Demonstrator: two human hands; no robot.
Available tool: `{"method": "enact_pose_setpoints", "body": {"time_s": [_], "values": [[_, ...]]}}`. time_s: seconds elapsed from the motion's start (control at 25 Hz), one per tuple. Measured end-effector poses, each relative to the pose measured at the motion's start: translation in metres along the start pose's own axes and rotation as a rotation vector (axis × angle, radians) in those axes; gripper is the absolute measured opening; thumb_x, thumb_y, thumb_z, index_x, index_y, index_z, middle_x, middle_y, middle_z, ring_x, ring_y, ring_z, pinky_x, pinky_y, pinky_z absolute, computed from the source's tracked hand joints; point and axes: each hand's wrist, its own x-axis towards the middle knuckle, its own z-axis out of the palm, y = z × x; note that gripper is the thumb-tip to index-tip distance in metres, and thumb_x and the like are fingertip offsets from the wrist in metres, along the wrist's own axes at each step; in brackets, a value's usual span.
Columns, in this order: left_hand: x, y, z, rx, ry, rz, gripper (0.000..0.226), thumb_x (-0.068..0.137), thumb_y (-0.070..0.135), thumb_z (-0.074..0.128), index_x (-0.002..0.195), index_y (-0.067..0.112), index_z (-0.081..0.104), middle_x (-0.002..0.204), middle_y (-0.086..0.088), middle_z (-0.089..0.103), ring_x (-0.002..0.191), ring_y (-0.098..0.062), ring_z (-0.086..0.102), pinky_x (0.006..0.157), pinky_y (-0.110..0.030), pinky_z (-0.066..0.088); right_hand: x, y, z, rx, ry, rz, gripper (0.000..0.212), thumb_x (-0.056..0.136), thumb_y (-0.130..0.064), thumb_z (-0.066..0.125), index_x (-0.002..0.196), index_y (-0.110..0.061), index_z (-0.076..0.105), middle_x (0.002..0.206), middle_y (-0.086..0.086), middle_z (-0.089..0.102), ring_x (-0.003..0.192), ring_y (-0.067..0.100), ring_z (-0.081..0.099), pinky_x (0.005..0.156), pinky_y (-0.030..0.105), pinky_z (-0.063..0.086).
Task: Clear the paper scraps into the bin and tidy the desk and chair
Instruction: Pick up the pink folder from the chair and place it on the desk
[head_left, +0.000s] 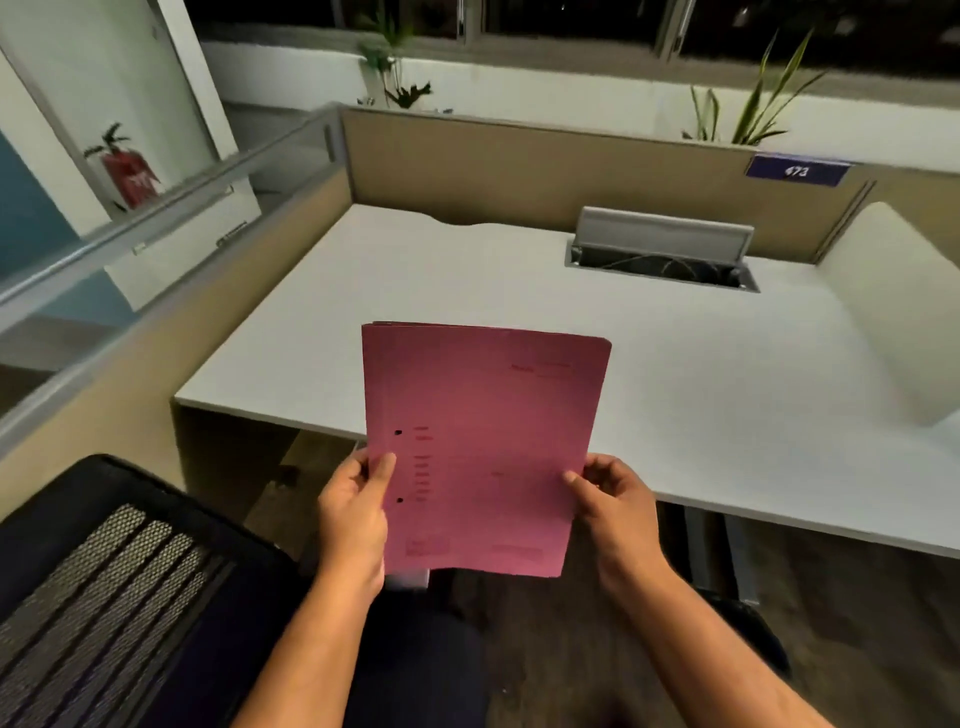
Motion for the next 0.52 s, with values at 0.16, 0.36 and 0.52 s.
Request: {"method": "enact_pose_setpoints", "body": {"time_s": [0.16,0.36,0.52], "values": [[0.016,0.016,0.072,0.057,-0.082,0.058,0.015,0.103,0.022,0.066,0.099,0.029,0.079,0.104,-0.005,0.081,0.098,-0.027,0.079,0.082,-0.041,0.064,0.057,-0.035,-0.046,-0.064,-0.022,-0.131,0.009,0.098,-0.017,0.074,0.102,-0.023,0.078,0.100,-0.003,0.081,0.095,0.016,0.078,0.082,0.031,0.063],[0.042,0.020,0.174,0.081,-0.098,0.081,0.014,0.103,0.024,0.066,0.104,0.028,0.080,0.108,-0.006,0.081,0.100,-0.026,0.079,0.082,-0.040,0.066,0.144,-0.056,-0.104,-0.174,-0.068,-0.229,0.014,0.097,-0.021,0.075,0.095,-0.035,0.077,0.095,-0.008,0.080,0.090,0.011,0.077,0.082,0.030,0.061],[0.067,0.024,0.258,0.102,-0.056,0.111,0.014,0.103,0.025,0.067,0.105,0.029,0.080,0.106,-0.002,0.082,0.096,-0.022,0.079,0.080,-0.037,0.066,0.213,-0.076,-0.144,-0.245,-0.123,-0.260,0.021,0.098,-0.017,0.073,0.097,-0.038,0.075,0.096,-0.009,0.080,0.090,0.011,0.076,0.080,0.030,0.062]]}}
